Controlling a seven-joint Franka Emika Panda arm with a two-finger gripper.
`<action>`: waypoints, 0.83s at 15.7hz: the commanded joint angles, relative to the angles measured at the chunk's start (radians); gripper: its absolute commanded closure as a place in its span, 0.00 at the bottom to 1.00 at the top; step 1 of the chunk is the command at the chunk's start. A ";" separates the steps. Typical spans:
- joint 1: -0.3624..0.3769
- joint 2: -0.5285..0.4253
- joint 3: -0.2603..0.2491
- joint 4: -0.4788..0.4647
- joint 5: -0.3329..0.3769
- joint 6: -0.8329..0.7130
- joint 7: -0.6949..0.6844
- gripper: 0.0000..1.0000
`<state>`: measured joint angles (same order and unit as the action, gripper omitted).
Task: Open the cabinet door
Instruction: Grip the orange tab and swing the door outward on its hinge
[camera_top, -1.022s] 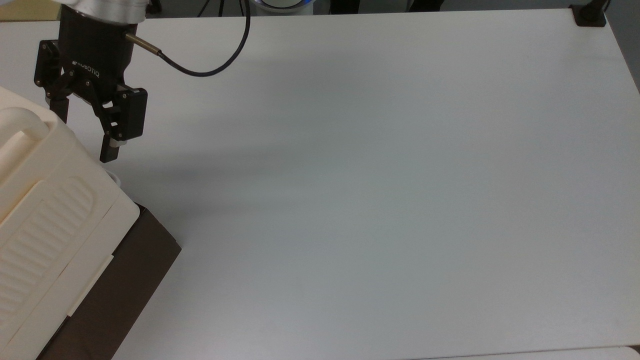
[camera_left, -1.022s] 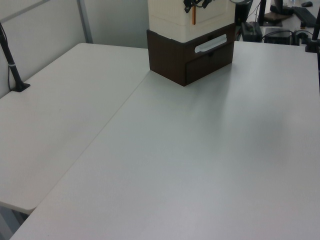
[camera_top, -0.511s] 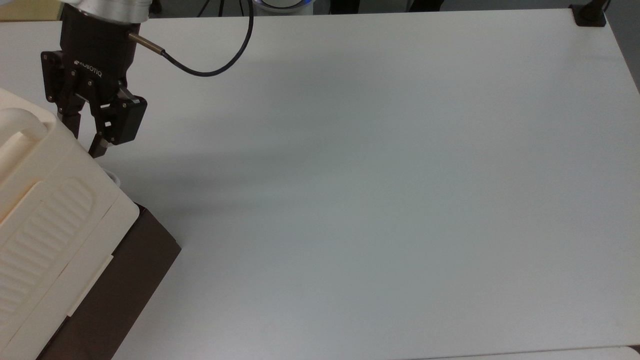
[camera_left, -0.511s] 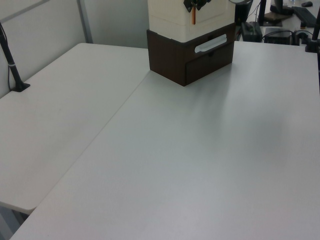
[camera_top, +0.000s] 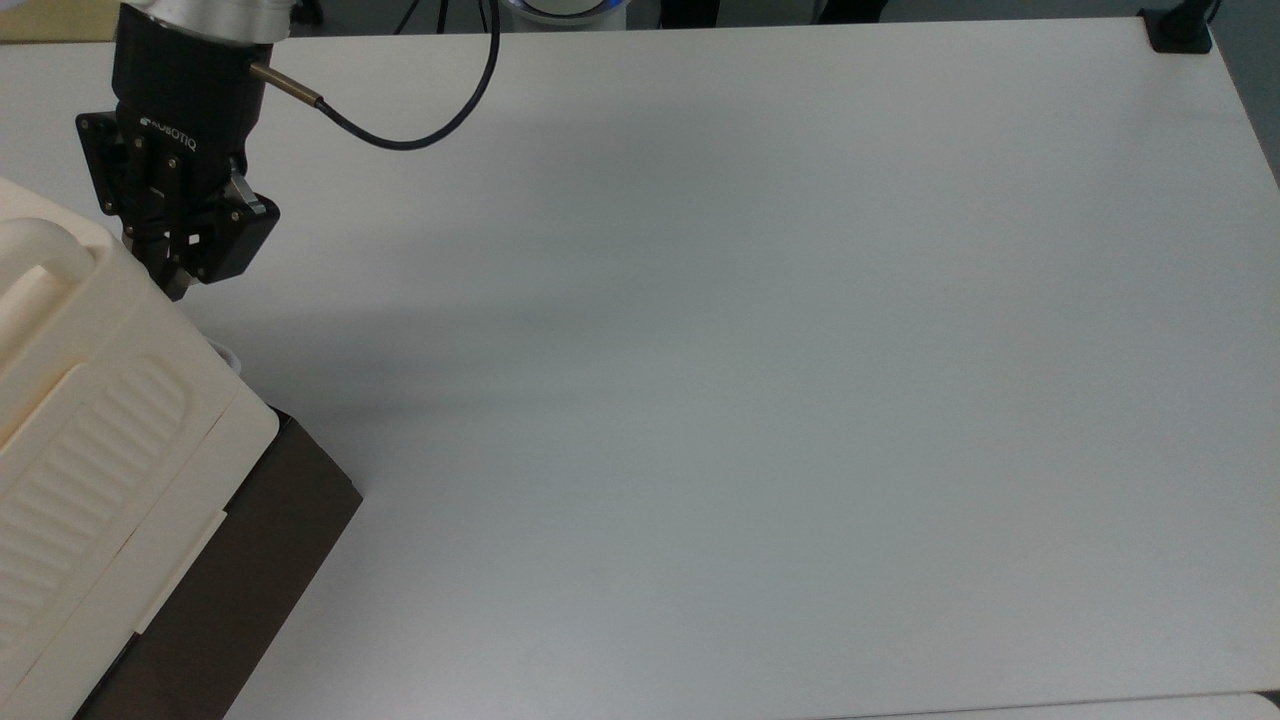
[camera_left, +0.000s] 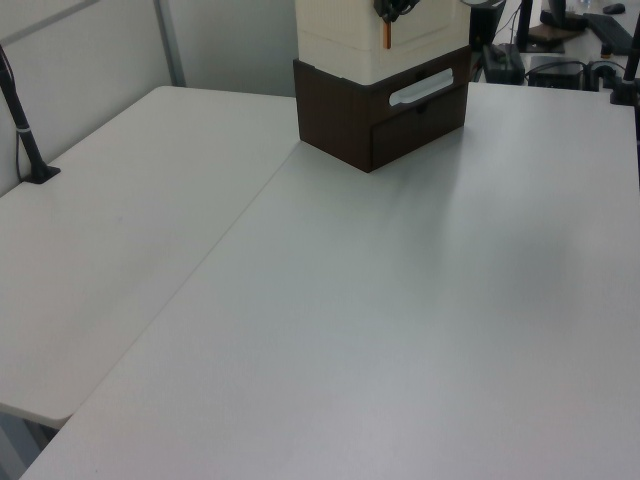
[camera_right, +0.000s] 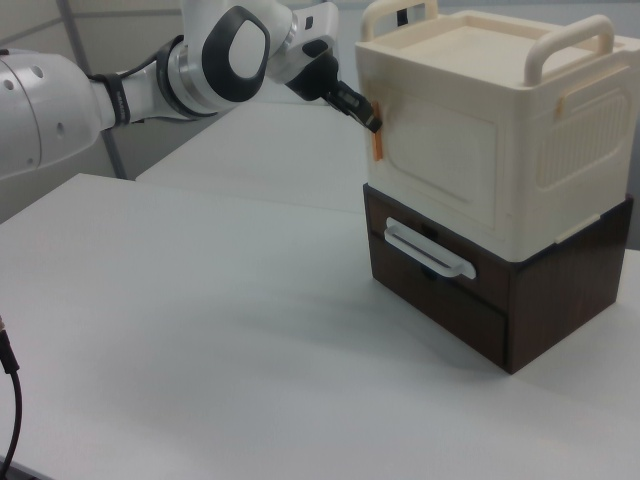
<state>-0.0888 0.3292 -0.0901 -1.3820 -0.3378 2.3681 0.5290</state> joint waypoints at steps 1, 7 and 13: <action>0.000 -0.028 -0.008 -0.020 -0.009 -0.059 -0.043 0.92; 0.043 -0.085 0.010 -0.015 0.123 -0.320 -0.207 0.76; 0.072 -0.143 0.012 -0.006 0.188 -0.529 -0.227 0.00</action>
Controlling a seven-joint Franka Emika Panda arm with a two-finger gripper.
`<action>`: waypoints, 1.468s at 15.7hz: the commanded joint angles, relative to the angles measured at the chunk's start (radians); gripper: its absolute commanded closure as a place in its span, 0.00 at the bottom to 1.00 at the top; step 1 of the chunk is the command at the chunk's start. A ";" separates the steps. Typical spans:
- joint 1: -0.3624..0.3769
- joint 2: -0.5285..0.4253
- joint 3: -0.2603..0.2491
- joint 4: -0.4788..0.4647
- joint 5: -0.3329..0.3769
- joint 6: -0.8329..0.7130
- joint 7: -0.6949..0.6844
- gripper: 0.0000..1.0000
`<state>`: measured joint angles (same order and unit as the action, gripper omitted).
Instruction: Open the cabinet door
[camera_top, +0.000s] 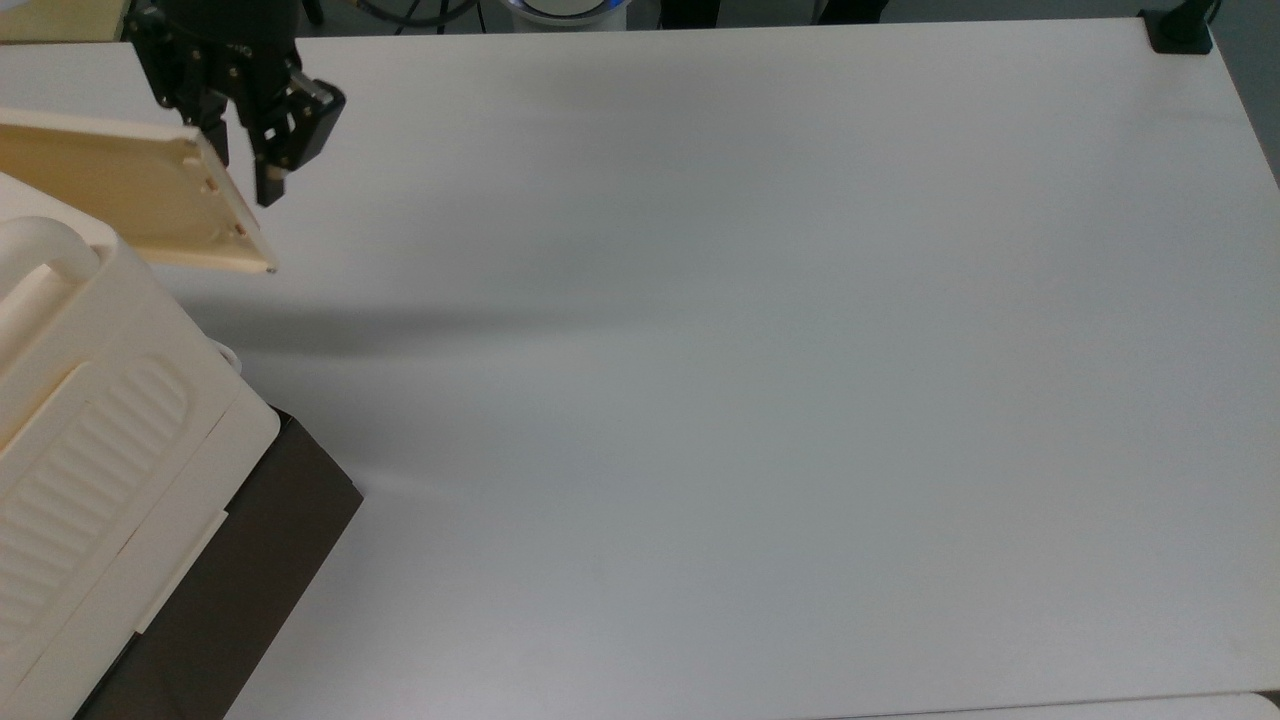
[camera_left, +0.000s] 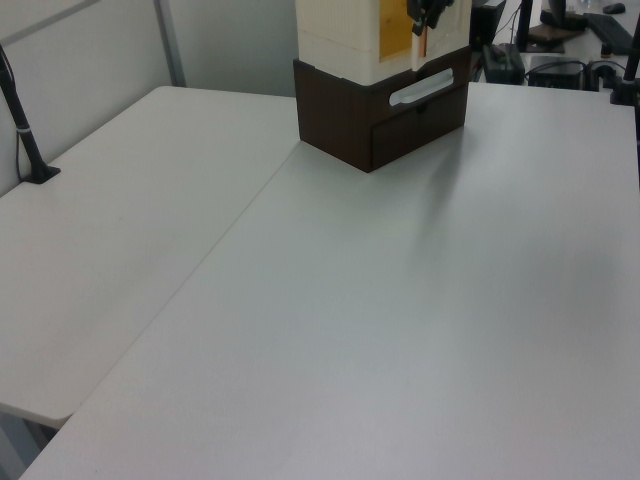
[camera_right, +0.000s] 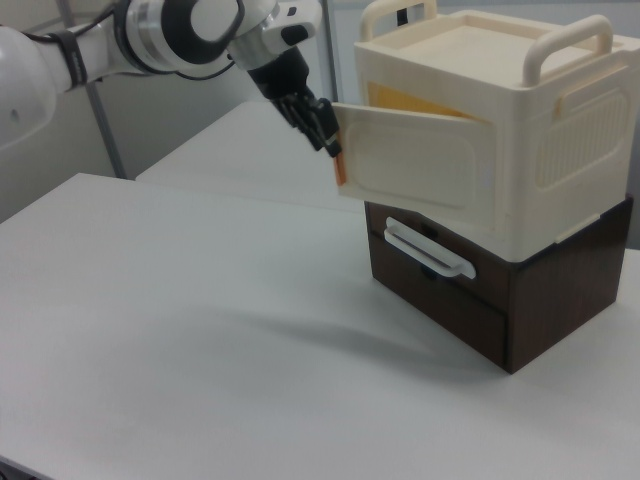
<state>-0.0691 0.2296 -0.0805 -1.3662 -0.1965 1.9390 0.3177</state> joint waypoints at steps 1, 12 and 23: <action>0.064 -0.053 0.001 -0.022 0.046 -0.132 -0.019 0.00; 0.097 -0.086 -0.016 0.082 0.088 0.050 -0.057 0.00; 0.019 0.025 -0.061 0.067 0.081 0.271 -0.072 0.00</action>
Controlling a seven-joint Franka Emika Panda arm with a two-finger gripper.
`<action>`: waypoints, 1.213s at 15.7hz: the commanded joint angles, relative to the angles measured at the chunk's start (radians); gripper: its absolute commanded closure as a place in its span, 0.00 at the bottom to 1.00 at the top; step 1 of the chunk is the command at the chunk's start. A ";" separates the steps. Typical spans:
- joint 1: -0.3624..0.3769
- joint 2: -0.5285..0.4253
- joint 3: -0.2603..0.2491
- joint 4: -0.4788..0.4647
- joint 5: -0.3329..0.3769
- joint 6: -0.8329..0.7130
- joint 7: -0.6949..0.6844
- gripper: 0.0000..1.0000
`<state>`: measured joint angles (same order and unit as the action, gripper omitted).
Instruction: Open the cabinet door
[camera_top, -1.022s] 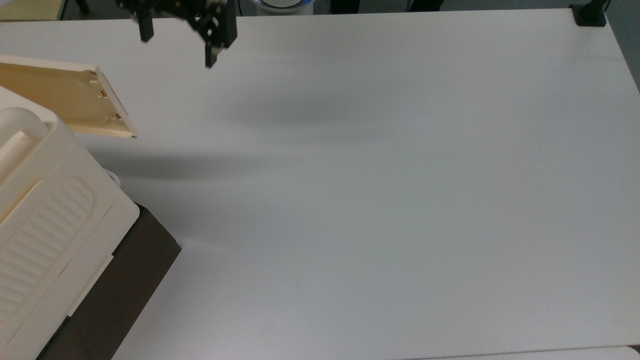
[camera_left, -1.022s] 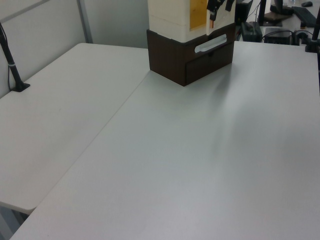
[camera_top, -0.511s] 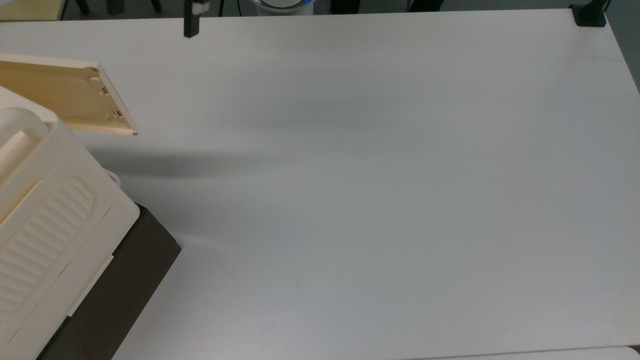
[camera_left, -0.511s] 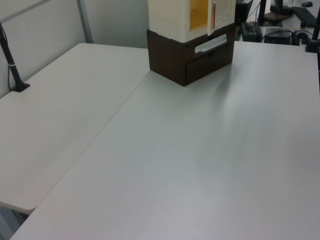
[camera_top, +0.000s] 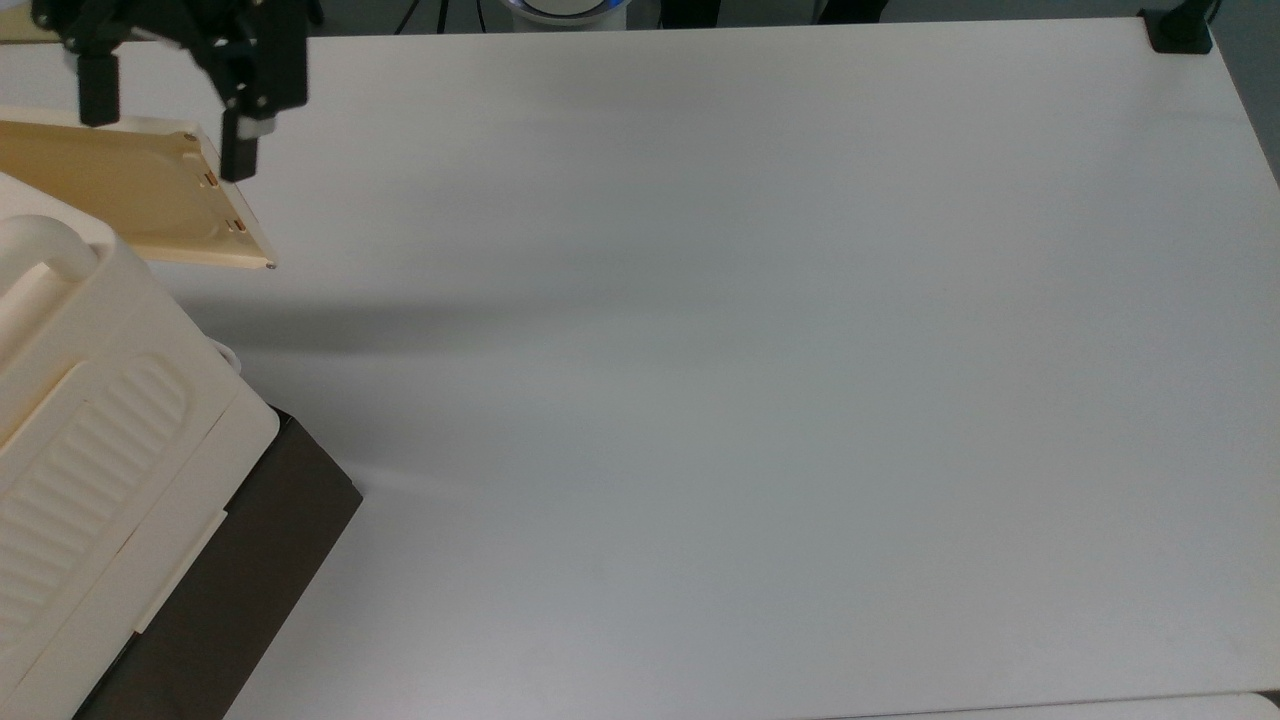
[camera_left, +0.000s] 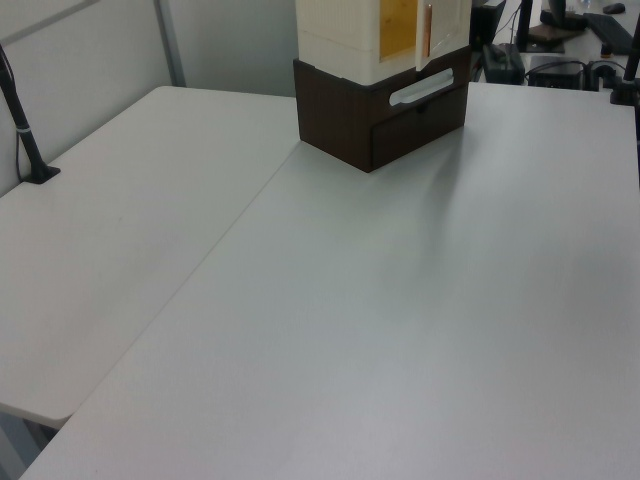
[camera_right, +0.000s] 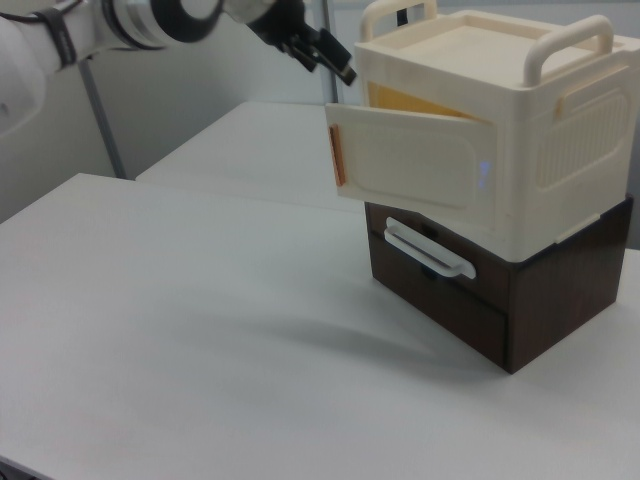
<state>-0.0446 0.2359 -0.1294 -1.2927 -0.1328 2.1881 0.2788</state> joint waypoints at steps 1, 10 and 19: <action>-0.012 0.023 -0.012 -0.008 0.016 0.022 -0.038 0.00; -0.055 -0.015 -0.021 -0.019 0.053 -0.301 -0.370 0.00; -0.064 -0.038 -0.004 -0.025 0.068 -0.456 -0.449 0.00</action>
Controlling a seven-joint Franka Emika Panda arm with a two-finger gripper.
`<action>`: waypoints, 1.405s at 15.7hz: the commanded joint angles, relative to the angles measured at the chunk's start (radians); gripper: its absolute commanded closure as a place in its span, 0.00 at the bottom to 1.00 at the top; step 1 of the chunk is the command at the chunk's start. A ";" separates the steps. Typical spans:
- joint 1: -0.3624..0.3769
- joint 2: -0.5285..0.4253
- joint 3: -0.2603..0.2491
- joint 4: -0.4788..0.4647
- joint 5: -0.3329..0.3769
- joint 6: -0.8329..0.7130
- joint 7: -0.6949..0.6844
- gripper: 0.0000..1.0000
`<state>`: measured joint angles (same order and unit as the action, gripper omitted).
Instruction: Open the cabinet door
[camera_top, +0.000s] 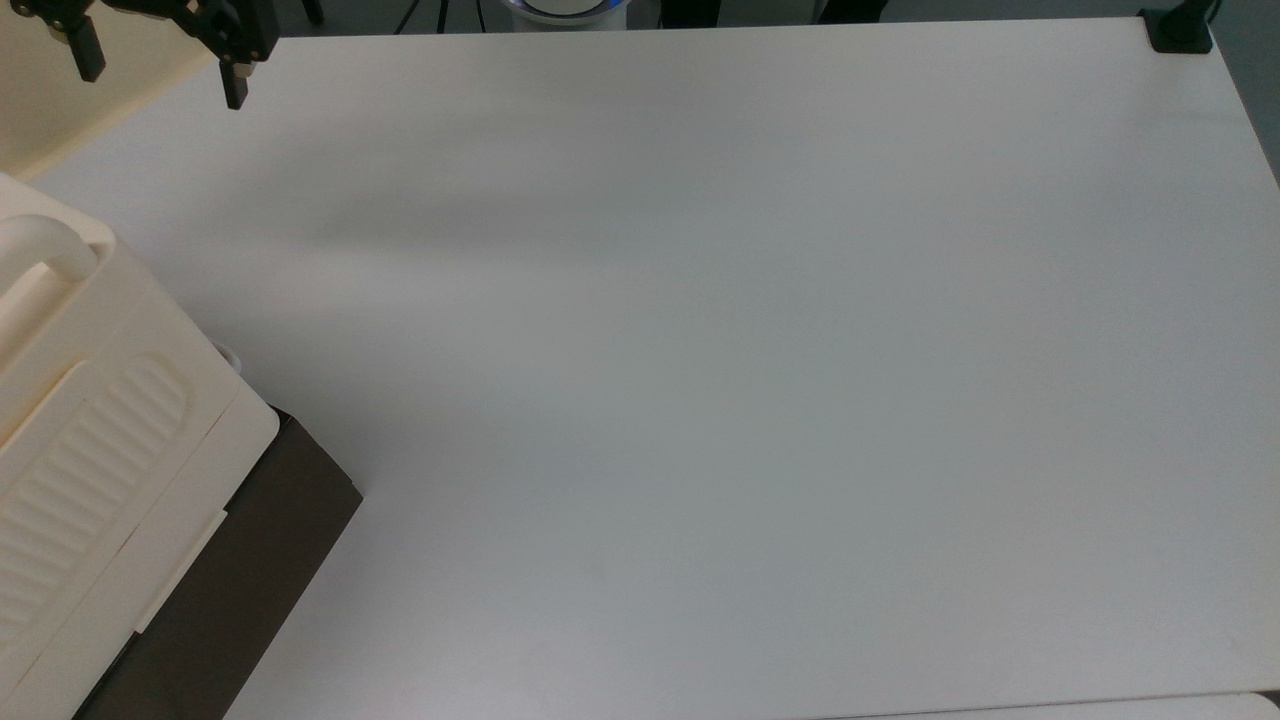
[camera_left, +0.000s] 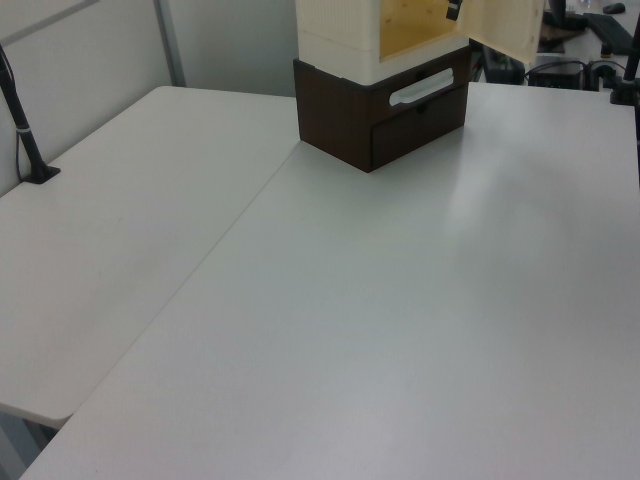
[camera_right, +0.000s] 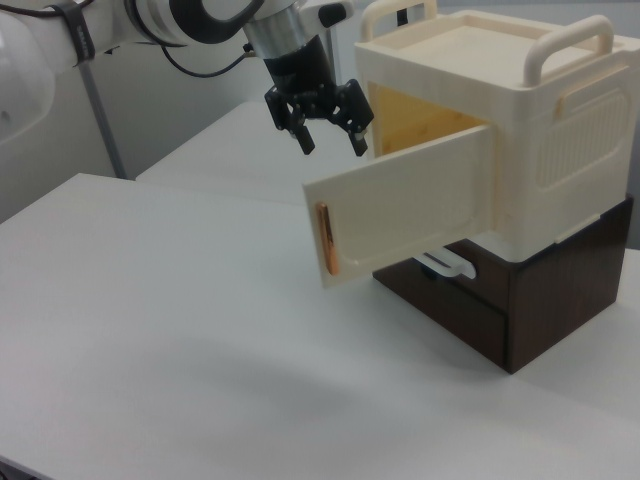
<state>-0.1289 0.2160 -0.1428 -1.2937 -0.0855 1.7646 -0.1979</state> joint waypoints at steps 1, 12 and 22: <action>0.041 -0.017 0.022 -0.032 0.021 -0.043 0.070 0.00; 0.112 -0.089 0.166 -0.174 0.003 -0.152 0.241 0.00; 0.238 -0.164 0.049 -0.269 0.012 -0.154 0.250 0.00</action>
<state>0.0857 0.0808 -0.0682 -1.5259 -0.0766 1.6088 0.0307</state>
